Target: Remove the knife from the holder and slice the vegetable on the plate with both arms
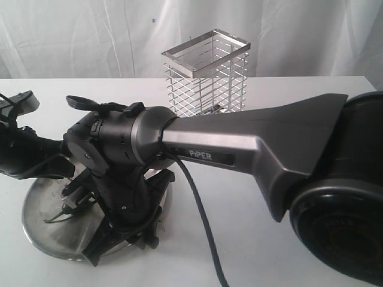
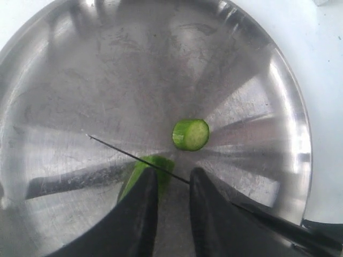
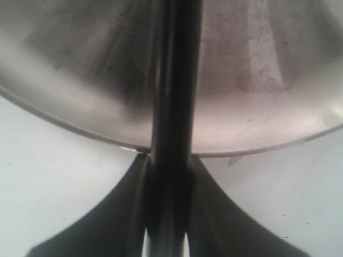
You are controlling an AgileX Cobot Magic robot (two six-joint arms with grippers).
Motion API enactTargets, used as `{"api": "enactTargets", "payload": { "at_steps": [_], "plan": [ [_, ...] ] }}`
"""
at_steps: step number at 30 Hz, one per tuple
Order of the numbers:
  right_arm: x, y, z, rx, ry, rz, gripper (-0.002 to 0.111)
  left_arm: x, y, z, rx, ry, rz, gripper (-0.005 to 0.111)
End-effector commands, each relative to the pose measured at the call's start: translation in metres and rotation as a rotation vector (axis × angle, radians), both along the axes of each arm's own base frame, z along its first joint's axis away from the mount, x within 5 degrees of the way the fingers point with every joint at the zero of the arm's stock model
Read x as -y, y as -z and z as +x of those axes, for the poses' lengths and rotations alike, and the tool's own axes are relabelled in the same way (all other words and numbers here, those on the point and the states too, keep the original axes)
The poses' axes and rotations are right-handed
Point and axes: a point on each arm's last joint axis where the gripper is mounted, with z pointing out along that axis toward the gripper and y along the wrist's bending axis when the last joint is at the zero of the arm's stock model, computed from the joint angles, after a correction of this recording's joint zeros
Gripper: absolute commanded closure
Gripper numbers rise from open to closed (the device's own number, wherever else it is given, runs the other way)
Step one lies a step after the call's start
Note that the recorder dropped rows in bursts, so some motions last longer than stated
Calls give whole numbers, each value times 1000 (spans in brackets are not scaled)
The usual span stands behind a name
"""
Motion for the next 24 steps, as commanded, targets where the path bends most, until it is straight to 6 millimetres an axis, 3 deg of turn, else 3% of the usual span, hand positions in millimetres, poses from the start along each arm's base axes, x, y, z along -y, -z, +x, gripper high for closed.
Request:
{"api": "enactTargets", "payload": {
  "at_steps": [1,3,8,13,20,24],
  "plan": [
    [1,-4,3,6,12,22,108,3,0,-2,-8,5,-18,79],
    [1,-4,3,5,12,20,108,3,0,-2,-8,5,-18,82],
    [1,-4,3,4,13,21,108,4,-1,-1,33,50,-12,106],
    [0,-4,3,5,13,23,108,8,-1,1,91,138,-20,107],
    [0,-4,3,5,13,23,108,11,19,6,37,176,-50,107],
    [1,-4,3,3,8,20,108,11,15,9,58,187,-53,107]
  ]
}}
